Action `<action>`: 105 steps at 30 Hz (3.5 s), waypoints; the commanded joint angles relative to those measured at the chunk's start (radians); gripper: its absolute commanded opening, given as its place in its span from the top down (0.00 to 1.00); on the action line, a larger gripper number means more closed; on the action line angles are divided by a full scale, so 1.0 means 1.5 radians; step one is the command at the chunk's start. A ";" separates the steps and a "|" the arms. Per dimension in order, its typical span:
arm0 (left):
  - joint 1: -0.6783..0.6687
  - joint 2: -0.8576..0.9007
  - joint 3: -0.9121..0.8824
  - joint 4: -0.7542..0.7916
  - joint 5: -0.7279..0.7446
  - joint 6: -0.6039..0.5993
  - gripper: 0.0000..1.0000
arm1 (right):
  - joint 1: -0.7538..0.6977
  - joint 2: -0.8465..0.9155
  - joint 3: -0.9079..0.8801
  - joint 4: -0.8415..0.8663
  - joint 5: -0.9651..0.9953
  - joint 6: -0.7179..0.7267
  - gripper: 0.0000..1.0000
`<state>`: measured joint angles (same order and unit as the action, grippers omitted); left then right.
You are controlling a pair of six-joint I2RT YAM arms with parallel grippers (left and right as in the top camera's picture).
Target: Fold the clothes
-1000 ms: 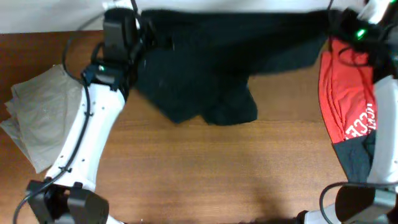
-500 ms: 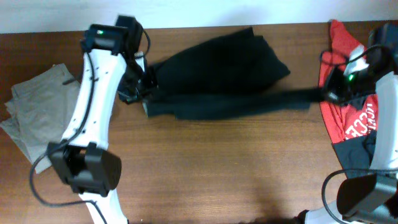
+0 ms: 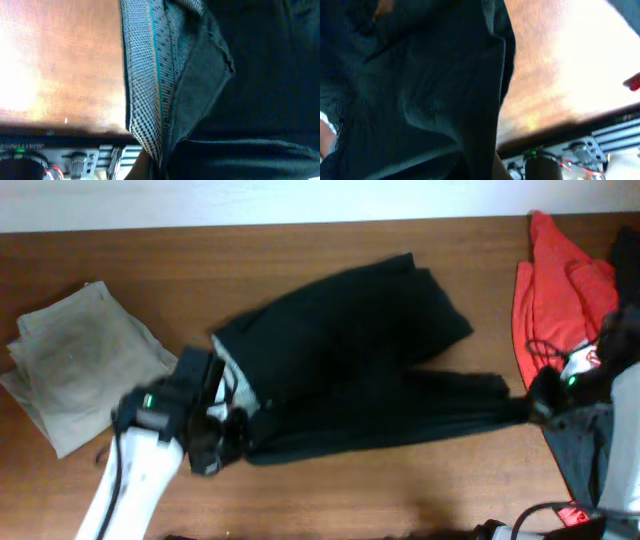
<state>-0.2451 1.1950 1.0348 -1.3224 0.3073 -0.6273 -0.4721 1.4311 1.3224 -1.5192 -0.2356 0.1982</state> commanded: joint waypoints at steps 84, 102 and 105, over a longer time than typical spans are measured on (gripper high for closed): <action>0.198 0.450 -0.013 0.590 -0.035 0.014 0.03 | 0.381 0.233 0.080 0.384 0.094 -0.065 0.59; 0.211 0.429 0.179 0.241 0.064 0.178 0.99 | 0.438 0.272 0.078 0.420 -0.086 -0.130 0.96; 0.215 0.350 0.258 0.154 0.058 0.193 0.99 | 0.554 0.341 0.075 0.444 -0.105 -0.129 0.96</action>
<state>0.0700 1.8336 1.3338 -1.0447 0.4095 -0.3832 0.2588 1.8786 1.4345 -0.8722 -0.3443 0.0177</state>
